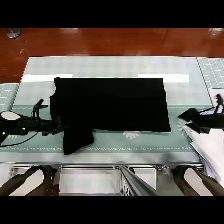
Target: Fold the shirts.
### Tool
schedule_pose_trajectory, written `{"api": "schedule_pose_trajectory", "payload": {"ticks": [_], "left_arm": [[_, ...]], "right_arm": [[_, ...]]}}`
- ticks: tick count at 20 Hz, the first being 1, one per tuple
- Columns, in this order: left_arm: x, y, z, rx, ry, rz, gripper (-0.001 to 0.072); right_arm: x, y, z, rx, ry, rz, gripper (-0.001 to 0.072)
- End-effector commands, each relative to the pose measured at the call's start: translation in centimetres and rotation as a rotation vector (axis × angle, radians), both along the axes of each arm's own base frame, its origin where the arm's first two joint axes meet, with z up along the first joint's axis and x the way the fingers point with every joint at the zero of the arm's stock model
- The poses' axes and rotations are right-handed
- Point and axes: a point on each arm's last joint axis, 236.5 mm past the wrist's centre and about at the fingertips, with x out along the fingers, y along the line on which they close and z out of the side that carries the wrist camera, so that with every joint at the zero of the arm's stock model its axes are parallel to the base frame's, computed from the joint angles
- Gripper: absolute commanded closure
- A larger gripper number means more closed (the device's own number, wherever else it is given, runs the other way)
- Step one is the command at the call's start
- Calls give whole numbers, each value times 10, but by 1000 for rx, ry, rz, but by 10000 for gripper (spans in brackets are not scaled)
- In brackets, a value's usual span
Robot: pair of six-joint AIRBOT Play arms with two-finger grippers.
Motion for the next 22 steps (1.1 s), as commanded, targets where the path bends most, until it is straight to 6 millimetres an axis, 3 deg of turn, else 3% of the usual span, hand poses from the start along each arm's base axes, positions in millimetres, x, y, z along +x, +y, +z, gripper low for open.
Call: {"api": "schedule_pose_trajectory", "payload": {"ticks": [1, 5, 8, 9, 10, 11, 12, 14, 17, 20, 22], "left_arm": [[17, -1, 22, -10, -61, -29, 684], [20, -1, 26, -10, -70, -34, 684], [21, -1, 26, -9, -72, -33, 684], [22, -1, 27, -8, -74, -33, 683], [24, 0, 28, -5, -81, -32, 683], [27, 1, 31, -2, -92, -31, 683], [34, 5, 36, 6, -113, -25, 683], [58, 18, 55, 33, -186, -2, 683], [109, 42, 81, 92, -292, 79, 684], [166, 37, 86, 104, -341, 54, 684], [208, 34, 84, 103, -358, 39, 684]], "right_arm": [[-27, 30, -24, 41, 140, 112, 85], [2, 73, -33, 130, 86, 127, 85], [8, 88, -43, 162, 113, 157, 113], [12, 91, -43, 165, 109, 172, 176], [17, 91, -41, 160, 101, 180, 313], [24, 90, -37, 156, 81, 202, 598], [32, 89, -29, 149, 52, 226, 690], [55, 83, -5, 131, -11, 256, 690], [114, 65, 35, 62, -158, 225, 691], [171, 64, 60, 86, -251, 205, 691], [205, 67, 63, 102, -283, 203, 691]]}}
